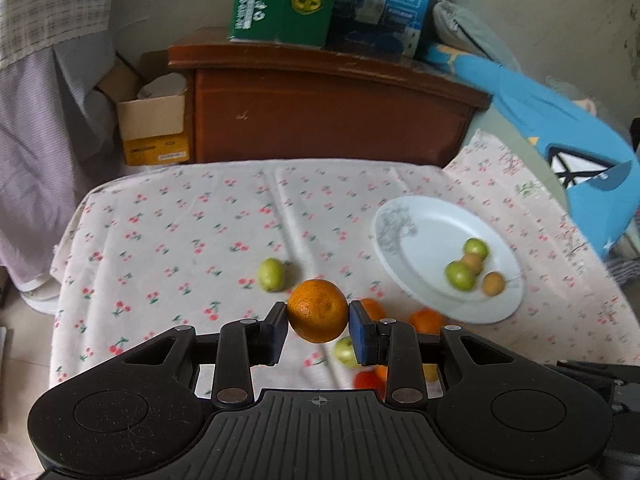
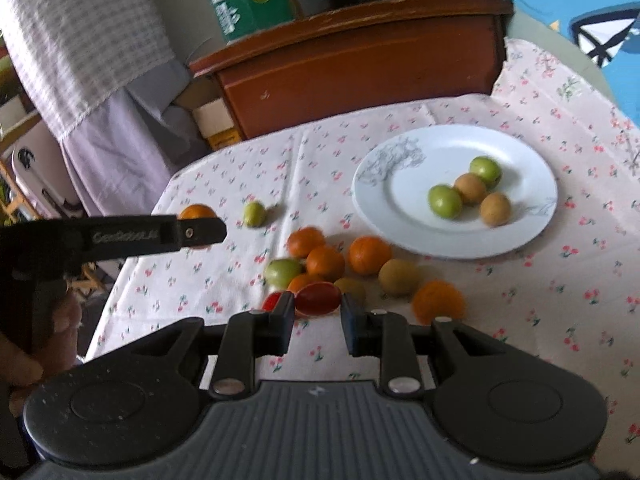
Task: Organize fruits
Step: 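Grasp an orange with the left tool while the right tool grasps a small red fruit, then carry both fruits onto the white plate and open both tools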
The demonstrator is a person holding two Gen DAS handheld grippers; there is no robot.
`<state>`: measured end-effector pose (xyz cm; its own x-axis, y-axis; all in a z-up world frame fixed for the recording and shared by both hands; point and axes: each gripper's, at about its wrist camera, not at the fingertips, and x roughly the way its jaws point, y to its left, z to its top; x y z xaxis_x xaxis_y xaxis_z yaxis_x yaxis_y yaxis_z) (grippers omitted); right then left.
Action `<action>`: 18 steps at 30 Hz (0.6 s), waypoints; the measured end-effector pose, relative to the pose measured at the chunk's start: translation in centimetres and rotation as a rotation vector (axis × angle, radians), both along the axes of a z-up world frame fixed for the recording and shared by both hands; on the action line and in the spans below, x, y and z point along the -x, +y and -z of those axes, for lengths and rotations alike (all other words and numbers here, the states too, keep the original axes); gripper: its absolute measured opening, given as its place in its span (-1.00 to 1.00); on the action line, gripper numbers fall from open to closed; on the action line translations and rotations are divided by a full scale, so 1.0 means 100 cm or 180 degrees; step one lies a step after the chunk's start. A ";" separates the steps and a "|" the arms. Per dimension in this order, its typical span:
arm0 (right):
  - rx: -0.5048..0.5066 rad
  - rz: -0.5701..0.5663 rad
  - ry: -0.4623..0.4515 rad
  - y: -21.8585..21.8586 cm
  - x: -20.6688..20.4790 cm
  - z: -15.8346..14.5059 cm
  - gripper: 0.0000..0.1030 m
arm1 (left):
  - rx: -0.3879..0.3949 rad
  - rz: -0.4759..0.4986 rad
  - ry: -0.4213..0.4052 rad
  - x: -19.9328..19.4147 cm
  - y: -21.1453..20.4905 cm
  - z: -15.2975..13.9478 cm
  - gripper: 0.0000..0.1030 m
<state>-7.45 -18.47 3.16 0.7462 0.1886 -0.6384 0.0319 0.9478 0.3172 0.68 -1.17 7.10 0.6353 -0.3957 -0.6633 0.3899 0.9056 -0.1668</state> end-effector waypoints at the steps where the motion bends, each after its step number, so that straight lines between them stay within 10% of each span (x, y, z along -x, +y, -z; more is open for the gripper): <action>1: 0.0007 0.0022 -0.0022 -0.004 0.000 -0.004 -0.51 | 0.0022 0.0030 -0.0006 -0.001 -0.002 -0.002 -0.42; 18: -0.0100 0.0366 -0.0029 -0.073 -0.032 -0.027 -0.51 | 0.0000 0.0442 0.0033 -0.038 -0.065 -0.007 -0.42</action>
